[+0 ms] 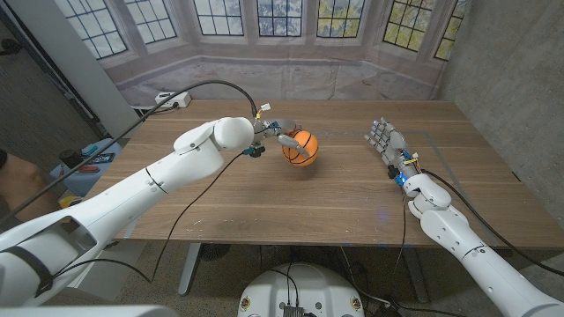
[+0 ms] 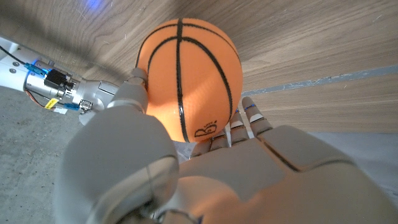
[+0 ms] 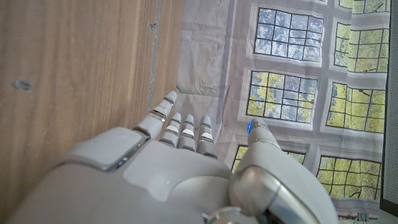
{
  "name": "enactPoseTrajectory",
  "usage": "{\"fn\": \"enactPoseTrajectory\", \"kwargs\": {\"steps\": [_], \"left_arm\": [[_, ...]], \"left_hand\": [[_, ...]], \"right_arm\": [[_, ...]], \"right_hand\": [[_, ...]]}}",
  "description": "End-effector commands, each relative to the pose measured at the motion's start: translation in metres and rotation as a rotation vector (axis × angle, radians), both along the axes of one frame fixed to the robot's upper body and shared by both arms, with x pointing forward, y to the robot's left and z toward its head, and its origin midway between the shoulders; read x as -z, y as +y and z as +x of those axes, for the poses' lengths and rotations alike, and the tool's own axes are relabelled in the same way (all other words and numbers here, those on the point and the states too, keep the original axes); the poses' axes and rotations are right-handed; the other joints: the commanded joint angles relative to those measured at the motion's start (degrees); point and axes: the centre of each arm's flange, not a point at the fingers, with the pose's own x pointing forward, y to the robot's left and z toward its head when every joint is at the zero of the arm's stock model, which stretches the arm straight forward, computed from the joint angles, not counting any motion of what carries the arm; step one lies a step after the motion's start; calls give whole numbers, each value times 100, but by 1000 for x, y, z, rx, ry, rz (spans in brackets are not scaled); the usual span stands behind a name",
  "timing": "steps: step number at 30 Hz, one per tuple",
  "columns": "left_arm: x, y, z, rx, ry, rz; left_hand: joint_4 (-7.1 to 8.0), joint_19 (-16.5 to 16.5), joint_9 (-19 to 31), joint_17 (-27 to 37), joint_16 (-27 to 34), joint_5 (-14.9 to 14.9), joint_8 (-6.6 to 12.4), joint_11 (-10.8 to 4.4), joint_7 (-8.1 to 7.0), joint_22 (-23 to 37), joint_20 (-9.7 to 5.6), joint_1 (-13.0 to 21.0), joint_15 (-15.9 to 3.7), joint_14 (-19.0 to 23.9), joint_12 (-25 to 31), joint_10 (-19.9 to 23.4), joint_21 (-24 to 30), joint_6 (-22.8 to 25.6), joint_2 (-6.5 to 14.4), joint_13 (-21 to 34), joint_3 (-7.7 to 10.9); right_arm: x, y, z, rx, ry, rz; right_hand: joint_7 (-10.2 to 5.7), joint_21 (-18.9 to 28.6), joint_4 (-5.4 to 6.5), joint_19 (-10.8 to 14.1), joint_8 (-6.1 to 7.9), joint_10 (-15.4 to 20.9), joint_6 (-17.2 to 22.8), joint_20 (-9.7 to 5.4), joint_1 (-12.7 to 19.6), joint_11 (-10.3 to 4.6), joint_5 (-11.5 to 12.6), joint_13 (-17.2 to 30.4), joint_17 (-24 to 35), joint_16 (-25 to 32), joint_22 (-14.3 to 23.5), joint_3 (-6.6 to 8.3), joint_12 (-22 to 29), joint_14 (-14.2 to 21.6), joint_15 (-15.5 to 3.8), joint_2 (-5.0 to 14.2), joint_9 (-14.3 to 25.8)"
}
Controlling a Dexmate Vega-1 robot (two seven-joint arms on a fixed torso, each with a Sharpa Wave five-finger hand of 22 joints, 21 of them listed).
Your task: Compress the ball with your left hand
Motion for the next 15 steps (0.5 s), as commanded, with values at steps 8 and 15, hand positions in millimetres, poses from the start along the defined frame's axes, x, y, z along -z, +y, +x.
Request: {"fn": "enactPoseTrajectory", "kwargs": {"steps": [8,15], "left_arm": [[4,13,5,36,44,-249],[6,16,10,49,67,-338]], "left_hand": [[-28,142,50,26,77,36,73,-18,-25,20,-31,52,-73,175,101,141,95,217,32,55,-54],[-39,246,71,36,121,39,115,-75,-62,21,-90,75,-132,291,178,283,150,351,8,80,-94]], "right_arm": [[2,5,-3,-8,1,-12],[2,7,-1,-12,5,-14]], "right_hand": [[-28,45,-18,10,-1,-16,52,30,-21,21,4,33,20,26,9,-17,29,-1,26,-7,16],[-23,46,-19,12,1,-17,58,29,-21,24,4,33,20,26,9,-16,29,-1,27,-5,16]]}}
